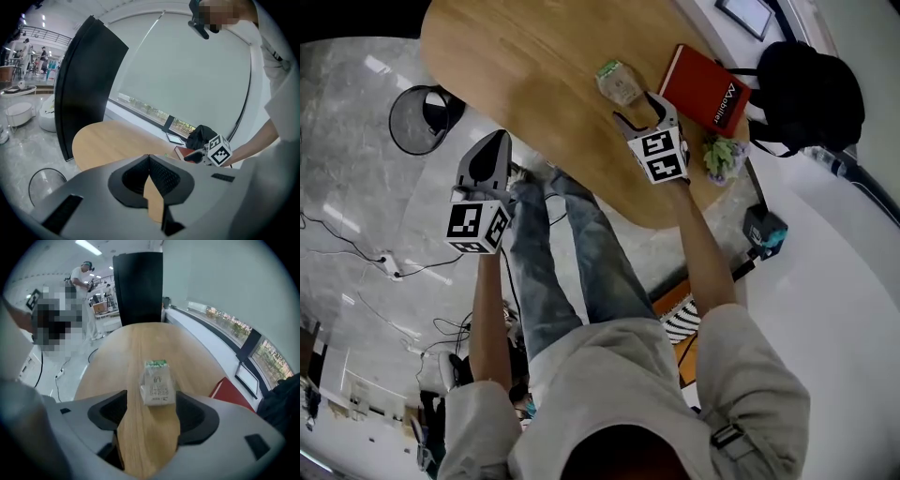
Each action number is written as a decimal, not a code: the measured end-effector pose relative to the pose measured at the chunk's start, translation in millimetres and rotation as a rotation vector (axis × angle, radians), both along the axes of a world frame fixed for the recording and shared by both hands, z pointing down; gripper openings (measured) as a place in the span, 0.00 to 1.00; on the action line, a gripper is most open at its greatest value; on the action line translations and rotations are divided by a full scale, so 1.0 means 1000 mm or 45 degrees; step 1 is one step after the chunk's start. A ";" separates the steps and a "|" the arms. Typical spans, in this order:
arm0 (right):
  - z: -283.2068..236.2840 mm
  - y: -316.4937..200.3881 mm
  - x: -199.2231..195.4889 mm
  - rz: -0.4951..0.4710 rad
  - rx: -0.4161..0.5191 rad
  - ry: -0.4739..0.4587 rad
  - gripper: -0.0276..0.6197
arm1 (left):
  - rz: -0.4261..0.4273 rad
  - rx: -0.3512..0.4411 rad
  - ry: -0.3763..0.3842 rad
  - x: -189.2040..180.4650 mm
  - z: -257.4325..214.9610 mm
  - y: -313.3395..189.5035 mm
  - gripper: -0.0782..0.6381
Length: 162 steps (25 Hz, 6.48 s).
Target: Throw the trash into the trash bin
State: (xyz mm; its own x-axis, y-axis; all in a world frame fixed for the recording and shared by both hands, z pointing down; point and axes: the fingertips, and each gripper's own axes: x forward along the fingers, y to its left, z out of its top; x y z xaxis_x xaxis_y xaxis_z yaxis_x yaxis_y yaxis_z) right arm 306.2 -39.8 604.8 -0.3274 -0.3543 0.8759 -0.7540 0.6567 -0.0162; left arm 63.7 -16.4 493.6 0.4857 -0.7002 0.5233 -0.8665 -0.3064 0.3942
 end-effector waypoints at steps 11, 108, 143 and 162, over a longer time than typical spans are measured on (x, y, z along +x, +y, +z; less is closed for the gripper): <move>0.036 -0.006 0.007 -0.029 -0.055 0.111 0.54 | -0.022 -0.019 -0.029 -0.007 0.004 0.008 0.13; -0.075 -0.003 -0.427 -0.583 0.182 -0.430 0.09 | -0.764 0.058 -0.141 -0.283 -0.039 0.126 0.13; -0.466 -0.068 -0.252 -0.271 0.787 -0.729 0.09 | -0.635 0.580 -0.366 -0.219 -0.373 0.045 0.13; -0.477 -0.058 -0.255 -0.331 0.797 -0.740 0.09 | -0.631 0.577 -0.381 -0.207 -0.380 0.050 0.13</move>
State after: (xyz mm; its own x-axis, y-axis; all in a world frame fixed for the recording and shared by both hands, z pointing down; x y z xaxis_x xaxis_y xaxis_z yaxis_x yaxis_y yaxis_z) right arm 51.1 -97.9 128.2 -0.7961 -0.5646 0.2178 -0.5643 0.8226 0.0698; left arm -143.4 34.1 113.9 -0.0624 -0.9796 0.1909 -0.9963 0.0725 0.0464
